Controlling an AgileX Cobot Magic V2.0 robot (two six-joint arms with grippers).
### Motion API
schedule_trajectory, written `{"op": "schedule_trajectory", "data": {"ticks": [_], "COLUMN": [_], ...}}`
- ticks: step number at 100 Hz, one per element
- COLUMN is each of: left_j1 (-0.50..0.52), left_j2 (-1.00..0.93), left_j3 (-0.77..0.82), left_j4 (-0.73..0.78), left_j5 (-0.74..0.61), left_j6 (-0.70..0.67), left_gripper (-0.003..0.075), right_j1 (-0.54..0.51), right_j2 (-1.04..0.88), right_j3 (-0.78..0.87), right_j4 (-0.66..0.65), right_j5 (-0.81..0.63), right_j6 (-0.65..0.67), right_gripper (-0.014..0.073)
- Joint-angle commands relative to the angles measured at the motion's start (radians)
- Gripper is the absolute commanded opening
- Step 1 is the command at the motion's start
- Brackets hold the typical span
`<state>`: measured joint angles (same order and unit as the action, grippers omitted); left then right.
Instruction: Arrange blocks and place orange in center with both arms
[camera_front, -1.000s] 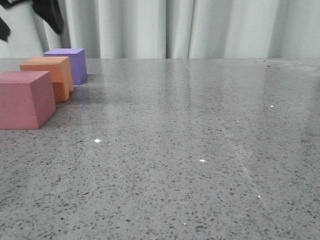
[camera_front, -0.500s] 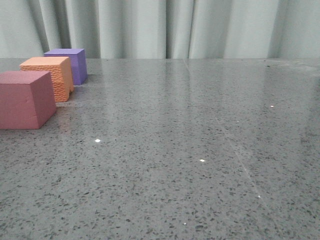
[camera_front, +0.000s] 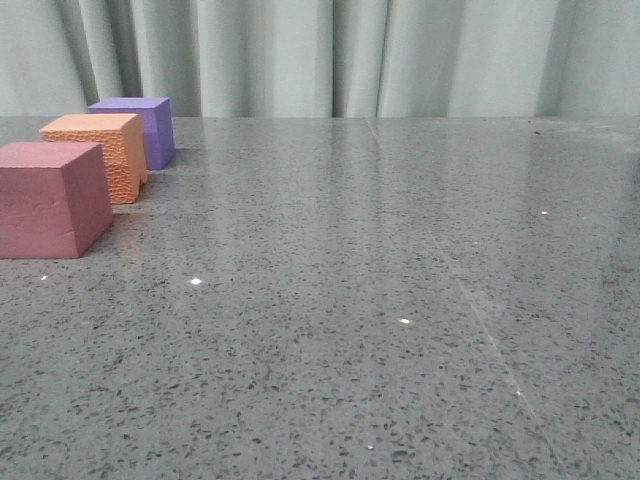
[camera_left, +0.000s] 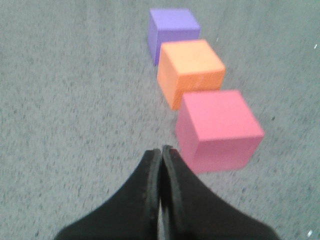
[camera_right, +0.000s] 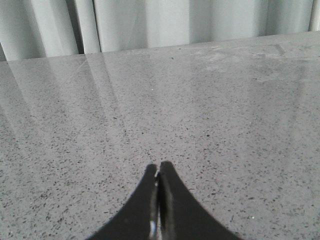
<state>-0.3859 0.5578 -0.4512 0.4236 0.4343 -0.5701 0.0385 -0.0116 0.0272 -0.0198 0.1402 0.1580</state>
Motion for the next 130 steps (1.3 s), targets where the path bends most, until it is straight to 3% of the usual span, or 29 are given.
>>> {"op": "schedule_trajectory", "data": {"ticks": [1, 38, 59, 92, 107, 130], "left_j1": [0.002, 0.002, 0.006, 0.139, 0.167, 0.177], "left_j2": [-0.002, -0.002, -0.002, -0.098, -0.223, -0.418], "left_j3": [-0.011, 0.008, 0.03, 0.184, 0.258, 0.369], "left_j4": [0.016, 0.034, 0.097, -0.069, -0.09, -0.187], "left_j5": [-0.04, -0.017, -0.139, -0.434, -0.414, -0.395], "left_j6": [-0.001, -0.001, 0.007, 0.258, 0.262, 0.39], "left_gripper": [-0.0019, -0.0019, -0.0019, -0.0019, -0.0019, -0.0019], "right_j1": [-0.006, -0.006, -0.006, -0.006, -0.006, -0.006], "right_j2": [-0.024, -0.024, -0.024, -0.024, -0.024, -0.024], "right_j3": [-0.014, -0.014, -0.014, -0.014, -0.014, -0.014], "right_j4": [0.002, 0.002, 0.002, 0.002, 0.002, 0.002], "right_j5": [-0.08, -0.08, -0.08, -0.08, -0.08, -0.08], "right_j6": [-0.006, -0.006, -0.006, -0.006, -0.006, -0.006], "right_gripper": [-0.0119, -0.0119, -0.0119, -0.0119, -0.0119, -0.0119]}}
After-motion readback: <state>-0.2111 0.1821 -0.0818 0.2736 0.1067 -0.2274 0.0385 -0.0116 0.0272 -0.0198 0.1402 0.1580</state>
